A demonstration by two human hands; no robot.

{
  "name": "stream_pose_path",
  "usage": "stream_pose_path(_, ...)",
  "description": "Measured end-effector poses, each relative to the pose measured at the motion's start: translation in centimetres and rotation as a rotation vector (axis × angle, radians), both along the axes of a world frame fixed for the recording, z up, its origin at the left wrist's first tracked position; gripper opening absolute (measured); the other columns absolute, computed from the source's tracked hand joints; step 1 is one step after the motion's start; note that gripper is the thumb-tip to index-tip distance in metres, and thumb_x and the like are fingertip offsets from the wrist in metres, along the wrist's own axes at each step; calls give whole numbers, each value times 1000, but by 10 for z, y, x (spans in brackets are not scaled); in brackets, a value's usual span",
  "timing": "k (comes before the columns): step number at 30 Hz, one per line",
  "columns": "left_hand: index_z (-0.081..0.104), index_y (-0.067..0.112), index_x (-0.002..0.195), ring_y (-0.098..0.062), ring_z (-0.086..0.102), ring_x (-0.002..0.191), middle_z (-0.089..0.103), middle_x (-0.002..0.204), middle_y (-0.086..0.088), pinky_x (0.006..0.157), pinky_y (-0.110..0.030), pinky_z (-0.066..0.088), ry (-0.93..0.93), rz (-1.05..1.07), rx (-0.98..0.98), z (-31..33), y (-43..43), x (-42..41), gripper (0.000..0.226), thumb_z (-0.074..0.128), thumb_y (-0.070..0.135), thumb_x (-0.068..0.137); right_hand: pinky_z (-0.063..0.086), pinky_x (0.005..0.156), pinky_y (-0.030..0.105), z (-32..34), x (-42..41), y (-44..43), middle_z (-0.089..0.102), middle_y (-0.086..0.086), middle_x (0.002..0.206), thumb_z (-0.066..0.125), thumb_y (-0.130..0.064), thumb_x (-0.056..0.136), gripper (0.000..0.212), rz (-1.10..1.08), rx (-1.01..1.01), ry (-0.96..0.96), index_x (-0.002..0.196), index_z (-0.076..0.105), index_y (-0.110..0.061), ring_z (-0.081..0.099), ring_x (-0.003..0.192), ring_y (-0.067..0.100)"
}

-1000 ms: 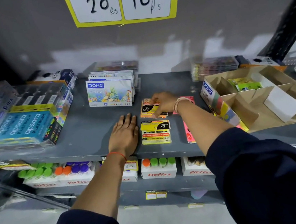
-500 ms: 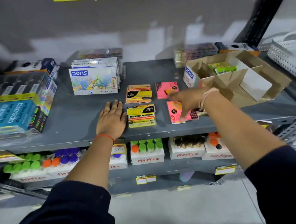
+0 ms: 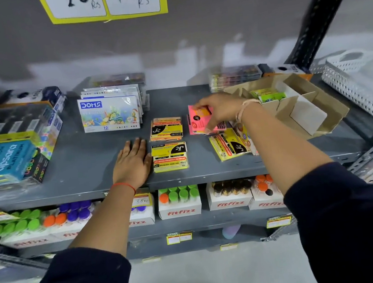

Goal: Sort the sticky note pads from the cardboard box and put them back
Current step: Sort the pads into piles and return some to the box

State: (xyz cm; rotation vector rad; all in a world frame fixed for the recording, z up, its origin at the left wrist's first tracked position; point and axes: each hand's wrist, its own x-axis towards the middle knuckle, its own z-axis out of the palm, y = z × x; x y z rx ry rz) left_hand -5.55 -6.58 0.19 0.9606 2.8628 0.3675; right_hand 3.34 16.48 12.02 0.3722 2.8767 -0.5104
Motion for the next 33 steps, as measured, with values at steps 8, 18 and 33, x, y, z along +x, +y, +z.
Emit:
stream_pose_path(8,15,16,147,-22,6,148,12,159,-2,120,-37,10,2,9,-22,-4,0,-5,53,26,34,99,39,87,25,-32,-46,13,49,9,140,77,-15,74,73,-45,72,-108,139,42,-15,50,122,28)
stream_pose_path(18,15,16,147,-21,5,148,13,159,-1,121,-36,8,-5,17,-20,-1,1,-2,52,27,30,98,32,111,32,-13,-23,15,28,5,155,75,-7,74,86,-39,59,-42,146,29,-15,34,138,26)
stream_pose_path(33,13,16,148,-23,4,148,10,159,-2,121,-38,7,-32,14,-53,1,0,0,55,27,33,98,41,105,43,-60,58,-32,42,8,145,70,-30,79,63,178,408,-153,135,46,-14,41,131,31)
